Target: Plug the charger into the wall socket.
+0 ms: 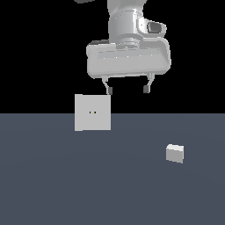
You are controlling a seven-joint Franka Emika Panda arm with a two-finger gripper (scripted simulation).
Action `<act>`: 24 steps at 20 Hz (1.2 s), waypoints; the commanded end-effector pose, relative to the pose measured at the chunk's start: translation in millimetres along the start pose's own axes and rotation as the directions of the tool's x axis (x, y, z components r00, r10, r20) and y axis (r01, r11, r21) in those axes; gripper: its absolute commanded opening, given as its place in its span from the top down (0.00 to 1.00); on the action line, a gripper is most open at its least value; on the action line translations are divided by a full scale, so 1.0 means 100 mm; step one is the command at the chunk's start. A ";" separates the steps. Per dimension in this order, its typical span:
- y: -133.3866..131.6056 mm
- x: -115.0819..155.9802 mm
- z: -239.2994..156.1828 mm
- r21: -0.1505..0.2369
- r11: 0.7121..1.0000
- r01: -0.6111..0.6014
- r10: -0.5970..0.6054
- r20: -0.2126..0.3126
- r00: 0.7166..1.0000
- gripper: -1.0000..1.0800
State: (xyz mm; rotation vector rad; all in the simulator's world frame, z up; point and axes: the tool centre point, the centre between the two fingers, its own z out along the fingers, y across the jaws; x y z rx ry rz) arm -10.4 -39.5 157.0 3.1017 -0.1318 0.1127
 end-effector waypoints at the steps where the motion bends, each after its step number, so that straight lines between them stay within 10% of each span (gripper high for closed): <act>1: 0.07 -0.03 0.06 -0.006 0.999 -0.036 0.036 -0.025 0.999 0.04; 24: 0.81 -0.34 0.76 -0.019 0.912 -0.409 0.386 -0.294 0.874 0.04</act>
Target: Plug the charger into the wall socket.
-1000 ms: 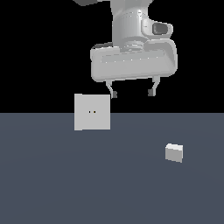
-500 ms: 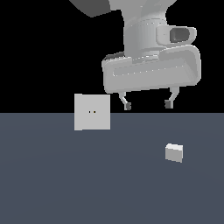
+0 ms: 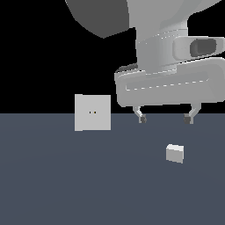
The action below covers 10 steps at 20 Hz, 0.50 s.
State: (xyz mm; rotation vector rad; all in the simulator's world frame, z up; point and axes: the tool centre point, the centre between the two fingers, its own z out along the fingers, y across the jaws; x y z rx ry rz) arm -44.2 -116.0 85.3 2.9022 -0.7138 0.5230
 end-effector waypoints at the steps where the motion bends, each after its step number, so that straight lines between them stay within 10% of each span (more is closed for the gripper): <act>1: 0.07 -0.02 0.06 -0.007 0.999 -0.034 0.034 -0.025 0.999 0.04; 10: 0.21 -0.07 0.20 -0.020 0.994 -0.107 0.105 -0.075 0.992 0.04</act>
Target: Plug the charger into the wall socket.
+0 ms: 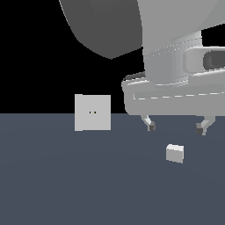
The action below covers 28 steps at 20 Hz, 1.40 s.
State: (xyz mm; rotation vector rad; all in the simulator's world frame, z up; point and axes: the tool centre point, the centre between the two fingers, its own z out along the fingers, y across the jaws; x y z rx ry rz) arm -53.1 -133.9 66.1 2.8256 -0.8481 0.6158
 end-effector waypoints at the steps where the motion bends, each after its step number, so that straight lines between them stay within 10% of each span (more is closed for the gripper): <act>1: 0.02 -0.01 0.02 -0.002 1.000 -0.013 0.013 -0.009 1.000 0.04; 25: 0.03 -0.23 0.49 -0.002 1.000 -0.019 0.019 -0.009 1.000 0.04; 26: 0.03 -0.23 0.49 -0.002 1.000 -0.019 0.019 -0.009 1.000 1.00; 28: 0.03 -0.23 0.49 -0.002 1.000 -0.019 0.019 -0.009 1.000 1.00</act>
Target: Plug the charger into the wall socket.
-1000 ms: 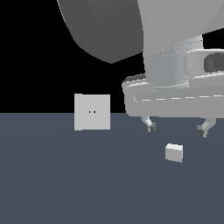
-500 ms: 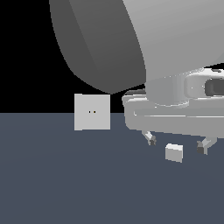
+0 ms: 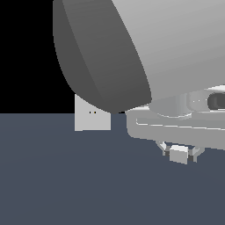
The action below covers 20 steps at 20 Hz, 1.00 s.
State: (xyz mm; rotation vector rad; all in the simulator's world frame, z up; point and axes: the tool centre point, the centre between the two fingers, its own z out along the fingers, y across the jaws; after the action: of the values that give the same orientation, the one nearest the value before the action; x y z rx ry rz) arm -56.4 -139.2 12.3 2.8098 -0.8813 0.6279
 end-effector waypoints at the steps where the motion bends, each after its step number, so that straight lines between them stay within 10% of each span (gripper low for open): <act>1: -0.03 -0.01 0.01 0.004 1.000 0.004 -0.004 0.000 1.000 1.00; 12: -0.05 0.01 -0.02 0.009 1.000 0.019 -0.019 -0.002 1.000 1.00; 20: -0.45 -0.01 -0.26 0.082 0.981 0.178 -0.177 -0.013 0.984 1.00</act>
State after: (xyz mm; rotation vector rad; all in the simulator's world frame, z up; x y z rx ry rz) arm -43.3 -105.8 30.1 2.8945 -0.6683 0.6512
